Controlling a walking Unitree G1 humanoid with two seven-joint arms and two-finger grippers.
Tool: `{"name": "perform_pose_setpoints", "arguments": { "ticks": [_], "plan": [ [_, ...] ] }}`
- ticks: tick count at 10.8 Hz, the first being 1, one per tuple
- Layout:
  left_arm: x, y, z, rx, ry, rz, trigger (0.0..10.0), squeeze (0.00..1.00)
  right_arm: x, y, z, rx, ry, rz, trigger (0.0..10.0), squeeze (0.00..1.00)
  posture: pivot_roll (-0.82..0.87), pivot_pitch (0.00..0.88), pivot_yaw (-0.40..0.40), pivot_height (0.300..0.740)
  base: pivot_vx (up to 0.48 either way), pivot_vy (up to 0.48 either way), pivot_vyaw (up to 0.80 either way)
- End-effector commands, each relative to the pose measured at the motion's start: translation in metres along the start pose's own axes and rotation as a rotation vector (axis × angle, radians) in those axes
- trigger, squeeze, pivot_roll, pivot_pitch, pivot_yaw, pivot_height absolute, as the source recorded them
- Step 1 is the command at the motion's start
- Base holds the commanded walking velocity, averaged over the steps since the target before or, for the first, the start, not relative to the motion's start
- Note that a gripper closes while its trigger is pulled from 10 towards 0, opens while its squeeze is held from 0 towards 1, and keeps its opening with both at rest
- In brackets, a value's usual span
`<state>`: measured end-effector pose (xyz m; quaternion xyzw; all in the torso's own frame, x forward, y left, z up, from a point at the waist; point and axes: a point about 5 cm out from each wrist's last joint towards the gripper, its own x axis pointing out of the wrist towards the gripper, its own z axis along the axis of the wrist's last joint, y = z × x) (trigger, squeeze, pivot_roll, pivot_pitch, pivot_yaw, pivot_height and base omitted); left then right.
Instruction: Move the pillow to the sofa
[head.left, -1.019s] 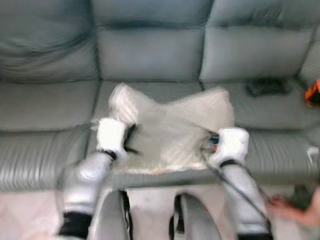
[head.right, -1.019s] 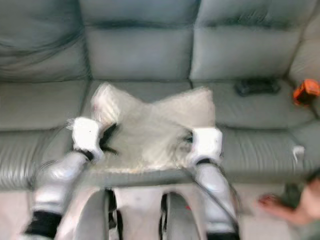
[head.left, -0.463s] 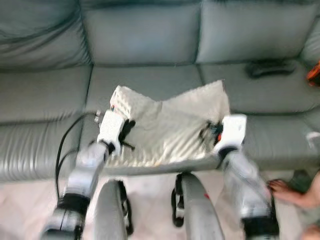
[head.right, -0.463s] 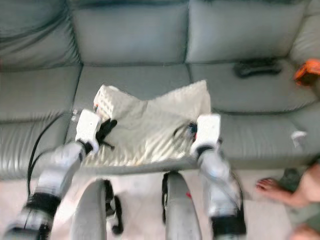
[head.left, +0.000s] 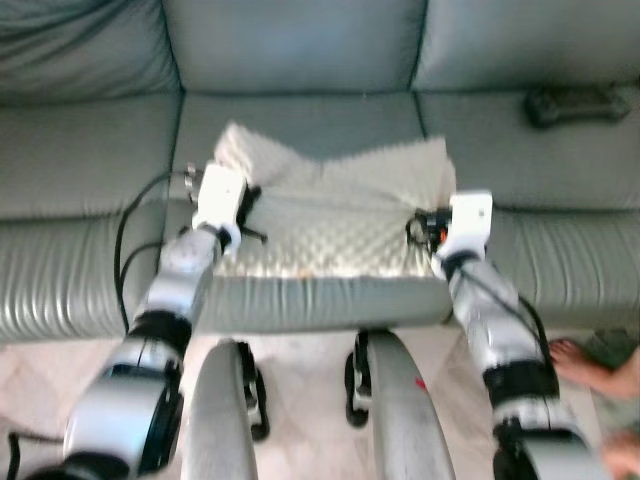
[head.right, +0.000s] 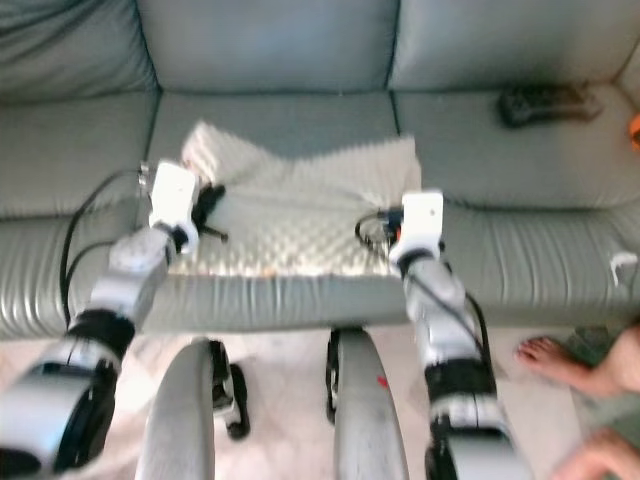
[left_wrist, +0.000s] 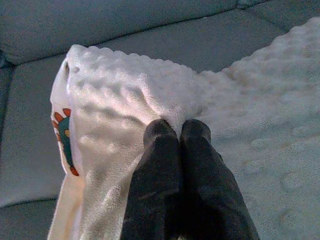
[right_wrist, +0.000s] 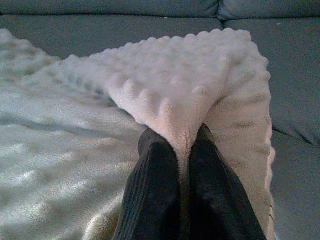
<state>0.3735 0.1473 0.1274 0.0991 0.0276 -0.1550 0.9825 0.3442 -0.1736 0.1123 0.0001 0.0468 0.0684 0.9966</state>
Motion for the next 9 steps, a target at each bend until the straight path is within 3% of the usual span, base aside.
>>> {"name": "perform_pose_setpoints", "arguments": {
  "ticks": [1,3,5,9],
  "plan": [
    [-0.003,0.014,-0.005,0.029,0.022,0.078,10.0,0.00,-0.002,-0.014,-0.010,0.025,0.026,-0.039,10.0,0.00,-0.10,0.427,-0.005,0.646,0.000,0.000,0.00],
    [-0.003,0.031,-0.004,0.064,0.036,0.186,10.0,0.00,0.010,-0.019,-0.002,0.041,0.000,-0.034,10.0,0.00,-0.10,0.434,-0.002,0.646,0.000,0.000,0.00],
    [-0.006,0.044,-0.003,0.076,0.028,0.277,10.0,0.00,0.016,-0.014,0.003,0.016,-0.030,0.002,10.0,0.00,-0.10,0.438,-0.001,0.646,0.000,0.000,0.00],
    [-0.006,0.044,-0.003,0.076,0.028,0.277,10.0,0.00,0.016,-0.014,0.003,0.016,-0.030,0.002,10.0,0.00,-0.10,0.438,-0.001,0.646,0.000,0.000,0.00]
  ]
}}
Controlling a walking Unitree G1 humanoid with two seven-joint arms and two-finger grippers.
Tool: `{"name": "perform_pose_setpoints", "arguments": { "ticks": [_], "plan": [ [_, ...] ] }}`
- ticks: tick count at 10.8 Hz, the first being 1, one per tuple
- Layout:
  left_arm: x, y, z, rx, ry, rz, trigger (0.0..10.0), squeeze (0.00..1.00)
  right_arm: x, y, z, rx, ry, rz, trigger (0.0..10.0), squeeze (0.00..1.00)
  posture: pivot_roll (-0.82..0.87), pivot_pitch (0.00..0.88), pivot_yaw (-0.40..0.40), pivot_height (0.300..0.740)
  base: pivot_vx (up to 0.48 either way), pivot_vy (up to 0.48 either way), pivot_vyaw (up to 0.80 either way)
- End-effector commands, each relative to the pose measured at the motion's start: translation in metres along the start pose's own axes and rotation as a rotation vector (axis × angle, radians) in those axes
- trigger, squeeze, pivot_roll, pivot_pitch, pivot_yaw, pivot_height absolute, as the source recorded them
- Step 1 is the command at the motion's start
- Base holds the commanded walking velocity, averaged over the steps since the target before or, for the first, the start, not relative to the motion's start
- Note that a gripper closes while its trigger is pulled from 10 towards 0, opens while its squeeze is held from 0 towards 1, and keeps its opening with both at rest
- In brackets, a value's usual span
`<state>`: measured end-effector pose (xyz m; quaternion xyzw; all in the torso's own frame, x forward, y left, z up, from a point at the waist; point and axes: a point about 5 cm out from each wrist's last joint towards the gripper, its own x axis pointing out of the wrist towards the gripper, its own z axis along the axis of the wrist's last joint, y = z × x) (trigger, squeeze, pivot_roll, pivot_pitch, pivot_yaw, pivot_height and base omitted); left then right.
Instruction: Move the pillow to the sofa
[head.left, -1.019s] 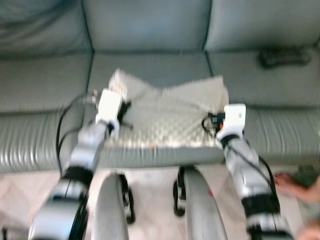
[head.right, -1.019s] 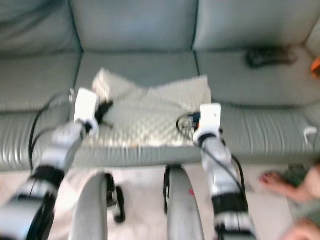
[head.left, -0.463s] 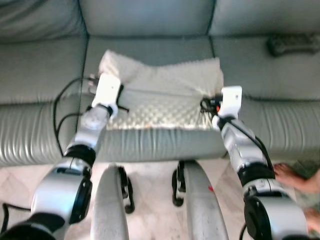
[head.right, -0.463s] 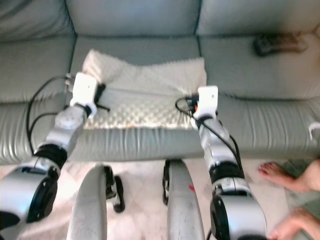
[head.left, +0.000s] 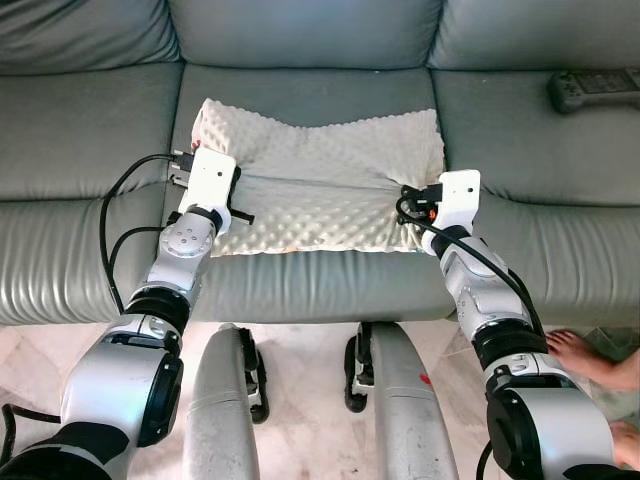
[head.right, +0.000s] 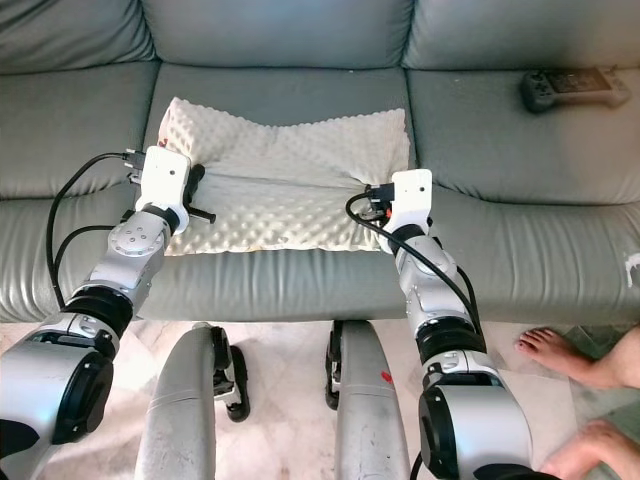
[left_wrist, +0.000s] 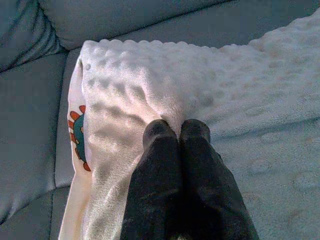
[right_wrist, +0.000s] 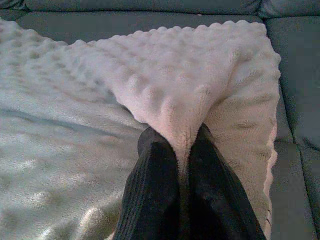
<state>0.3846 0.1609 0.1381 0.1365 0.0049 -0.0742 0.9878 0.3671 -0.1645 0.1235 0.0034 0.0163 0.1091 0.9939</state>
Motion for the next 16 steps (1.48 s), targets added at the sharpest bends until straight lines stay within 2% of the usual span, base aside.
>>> {"name": "perform_pose_setpoints", "arguments": {
  "ticks": [1,7,8,9,14,16],
  "plan": [
    [-0.008,0.027,-0.013,0.005,0.049,0.108,10.0,0.00,-0.009,-0.019,-0.010,0.016,0.030,-0.080,10.0,0.00,-0.10,0.438,-0.001,0.646,0.000,0.000,0.00],
    [-0.008,0.027,-0.013,0.005,0.049,0.108,10.0,0.00,-0.009,-0.019,-0.010,0.016,0.030,-0.080,10.0,0.00,-0.10,0.438,-0.001,0.646,0.000,0.000,0.00],
    [-0.007,0.028,-0.013,0.006,0.051,0.148,10.0,0.50,-0.005,-0.008,-0.014,0.037,0.006,-0.052,10.0,0.00,-0.10,0.391,-0.037,0.646,0.000,0.000,0.00],
    [-0.006,0.026,-0.014,-0.009,0.059,0.142,10.0,0.00,-0.006,-0.002,-0.018,0.047,0.006,-0.043,10.0,0.00,-0.10,0.390,-0.038,0.646,0.000,0.000,0.00],
    [-0.007,0.024,-0.016,-0.026,0.054,0.139,10.0,0.00,-0.004,-0.001,-0.018,0.035,0.003,-0.043,10.0,0.00,-0.10,0.398,-0.044,0.646,0.000,0.000,0.00],
    [-0.008,0.022,-0.018,-0.060,0.049,0.118,10.0,0.00,-0.005,0.003,-0.022,0.060,0.001,-0.018,10.0,1.00,-0.10,0.401,-0.044,0.646,0.000,0.000,0.00]
  ]
}}
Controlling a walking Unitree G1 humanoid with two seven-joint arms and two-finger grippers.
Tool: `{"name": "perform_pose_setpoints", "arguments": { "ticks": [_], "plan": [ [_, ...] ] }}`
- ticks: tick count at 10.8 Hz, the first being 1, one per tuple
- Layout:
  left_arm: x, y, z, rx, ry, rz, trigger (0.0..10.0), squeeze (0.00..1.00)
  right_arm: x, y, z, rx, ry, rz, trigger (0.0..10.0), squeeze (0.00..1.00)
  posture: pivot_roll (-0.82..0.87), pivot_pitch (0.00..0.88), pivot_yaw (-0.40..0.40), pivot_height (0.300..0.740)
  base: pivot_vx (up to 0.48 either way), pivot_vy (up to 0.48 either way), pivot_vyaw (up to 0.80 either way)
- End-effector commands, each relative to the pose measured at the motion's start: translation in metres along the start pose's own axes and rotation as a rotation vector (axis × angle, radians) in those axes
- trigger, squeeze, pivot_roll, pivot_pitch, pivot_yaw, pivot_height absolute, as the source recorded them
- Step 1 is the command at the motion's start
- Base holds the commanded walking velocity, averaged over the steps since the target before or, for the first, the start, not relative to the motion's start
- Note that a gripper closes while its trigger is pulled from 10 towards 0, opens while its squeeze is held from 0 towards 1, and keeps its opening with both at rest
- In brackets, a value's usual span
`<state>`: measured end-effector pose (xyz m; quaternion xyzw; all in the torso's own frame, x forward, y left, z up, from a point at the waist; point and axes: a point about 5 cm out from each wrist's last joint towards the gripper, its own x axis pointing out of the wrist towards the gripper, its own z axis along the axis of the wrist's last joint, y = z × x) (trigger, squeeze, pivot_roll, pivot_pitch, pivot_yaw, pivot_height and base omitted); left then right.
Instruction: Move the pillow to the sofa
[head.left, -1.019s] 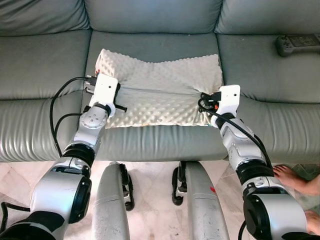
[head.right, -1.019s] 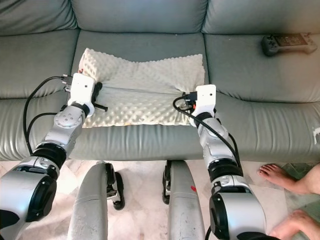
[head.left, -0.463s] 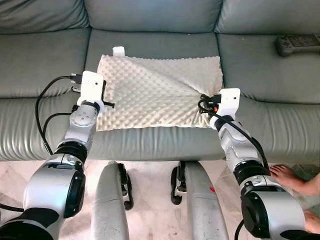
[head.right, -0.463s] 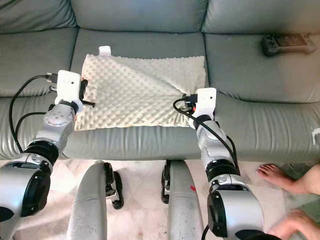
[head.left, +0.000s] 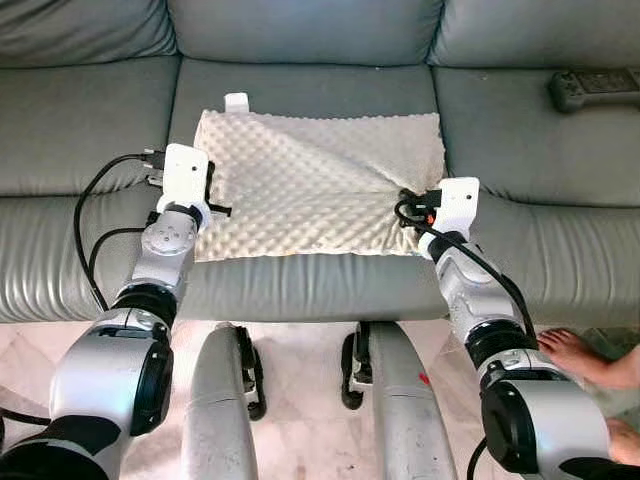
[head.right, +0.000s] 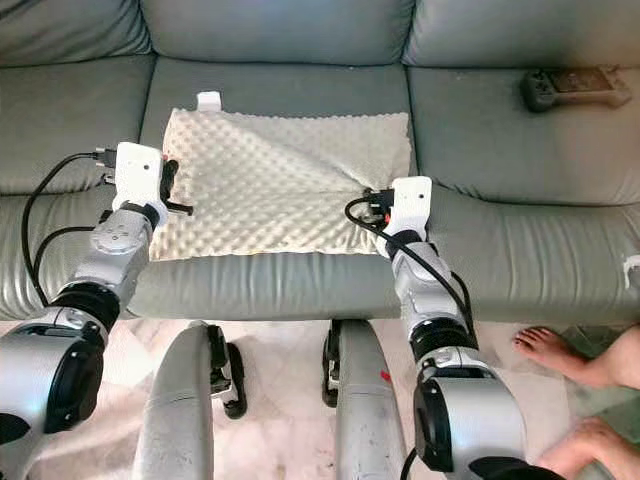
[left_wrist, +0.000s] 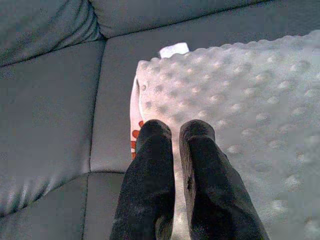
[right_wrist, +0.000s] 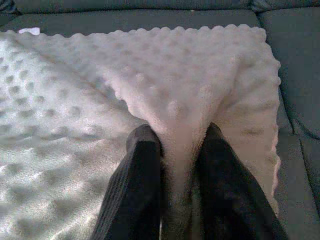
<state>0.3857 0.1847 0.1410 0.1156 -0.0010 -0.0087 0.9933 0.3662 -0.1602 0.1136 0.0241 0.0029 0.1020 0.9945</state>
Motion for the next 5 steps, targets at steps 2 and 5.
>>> {"name": "perform_pose_setpoints", "arguments": {
  "ticks": [2,5],
  "plan": [
    [-0.0060,0.0014,-0.0150,0.015,0.049,0.007,10.0,0.00,-0.0076,-0.0040,-0.0137,0.016,0.035,-0.021,10.0,1.00,-0.11,0.400,-0.044,0.646,0.000,0.000,0.00],
    [-0.0137,-0.0040,-0.0221,-0.053,0.013,-0.065,10.0,1.00,-0.0115,-0.0077,-0.0134,0.005,0.014,-0.018,10.0,1.00,-0.11,0.353,-0.040,0.646,0.000,0.000,0.00]
  ]
}}
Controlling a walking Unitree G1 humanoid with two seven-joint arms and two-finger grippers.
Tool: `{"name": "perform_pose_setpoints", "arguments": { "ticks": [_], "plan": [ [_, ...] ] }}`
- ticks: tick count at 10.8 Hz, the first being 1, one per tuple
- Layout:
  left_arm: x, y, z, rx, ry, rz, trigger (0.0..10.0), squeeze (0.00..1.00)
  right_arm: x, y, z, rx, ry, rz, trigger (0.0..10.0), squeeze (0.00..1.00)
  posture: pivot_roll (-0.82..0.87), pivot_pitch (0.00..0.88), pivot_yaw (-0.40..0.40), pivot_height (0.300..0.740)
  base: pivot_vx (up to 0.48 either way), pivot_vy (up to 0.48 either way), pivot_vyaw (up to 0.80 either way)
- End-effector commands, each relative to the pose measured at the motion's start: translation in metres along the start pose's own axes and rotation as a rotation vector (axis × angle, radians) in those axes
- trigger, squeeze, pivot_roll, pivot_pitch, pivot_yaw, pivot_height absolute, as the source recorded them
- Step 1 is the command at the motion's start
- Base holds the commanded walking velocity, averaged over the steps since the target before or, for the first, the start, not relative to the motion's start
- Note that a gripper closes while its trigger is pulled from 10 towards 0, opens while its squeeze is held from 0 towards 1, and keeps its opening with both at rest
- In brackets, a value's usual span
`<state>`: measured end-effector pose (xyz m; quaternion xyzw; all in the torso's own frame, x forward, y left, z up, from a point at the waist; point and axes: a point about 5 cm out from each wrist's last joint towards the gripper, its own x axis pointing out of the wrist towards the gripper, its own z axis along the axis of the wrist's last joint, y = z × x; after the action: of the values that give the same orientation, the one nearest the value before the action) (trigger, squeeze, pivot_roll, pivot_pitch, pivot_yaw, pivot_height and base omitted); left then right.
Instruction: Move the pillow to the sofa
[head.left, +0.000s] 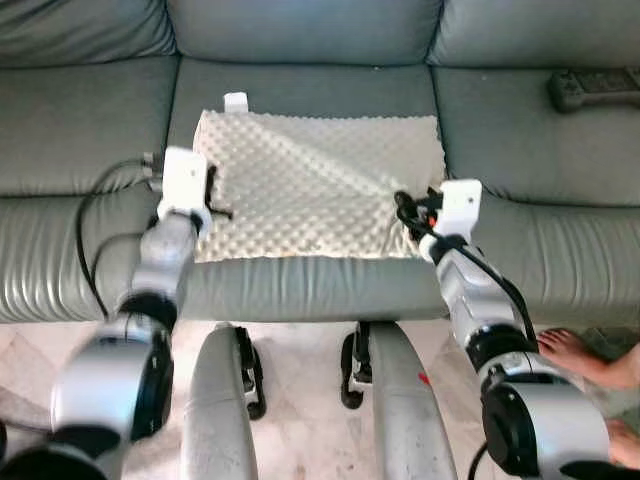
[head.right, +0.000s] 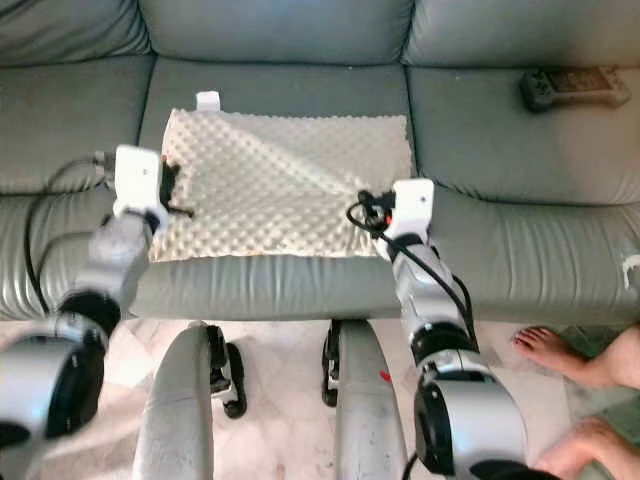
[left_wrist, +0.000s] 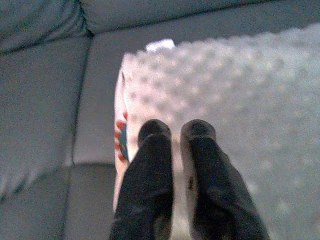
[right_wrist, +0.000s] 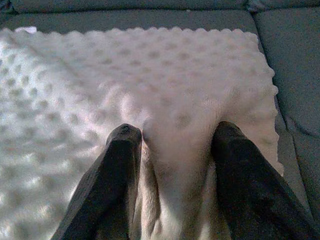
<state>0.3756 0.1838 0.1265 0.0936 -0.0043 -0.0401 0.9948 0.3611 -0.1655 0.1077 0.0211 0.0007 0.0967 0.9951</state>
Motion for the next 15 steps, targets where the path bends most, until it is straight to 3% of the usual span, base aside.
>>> {"name": "perform_pose_setpoints", "arguments": {
  "ticks": [1,5,7,9,12,14,15],
  "plan": [
    [-0.008,0.000,-0.012,-0.014,0.015,-0.009,10.0,1.00,-0.008,-0.004,-0.010,-0.004,0.015,-0.006,10.0,1.00,-0.11,0.339,-0.038,0.646,0.000,0.000,0.00],
    [-0.032,0.001,-0.028,-0.043,-0.047,-0.017,10.0,1.00,-0.030,0.003,-0.023,-0.030,-0.018,0.007,10.0,1.00,-0.11,0.230,-0.034,0.646,0.000,0.000,0.00],
    [-0.049,-0.005,-0.033,-0.099,-0.087,-0.030,10.0,1.00,-0.048,0.011,-0.027,-0.054,-0.048,0.018,10.0,1.00,-0.10,0.174,-0.034,0.646,0.000,0.000,0.00],
    [-0.073,-0.011,-0.047,-0.124,-0.048,-0.076,10.0,1.00,-0.076,0.017,-0.036,-0.031,-0.034,-0.039,10.0,1.00,-0.10,0.112,-0.035,0.646,0.000,0.000,0.00],
    [-0.077,-0.002,-0.050,-0.154,-0.013,-0.033,10.0,1.00,-0.093,0.014,-0.037,-0.008,0.001,-0.130,10.0,1.00,-0.10,0.048,-0.038,0.646,0.000,0.000,0.00],
    [-0.074,-0.011,-0.045,-0.188,-0.018,-0.044,10.0,1.00,-0.090,0.009,-0.029,-0.027,-0.003,-0.148,10.0,1.00,-0.11,0.012,-0.042,0.646,0.000,0.000,0.00],
    [-0.075,-0.024,-0.044,-0.205,-0.017,-0.075,10.0,1.00,-0.084,0.007,-0.020,0.005,-0.019,-0.156,10.0,1.00,-0.10,0.001,-0.048,0.646,0.000,0.000,0.00]
  ]
}}
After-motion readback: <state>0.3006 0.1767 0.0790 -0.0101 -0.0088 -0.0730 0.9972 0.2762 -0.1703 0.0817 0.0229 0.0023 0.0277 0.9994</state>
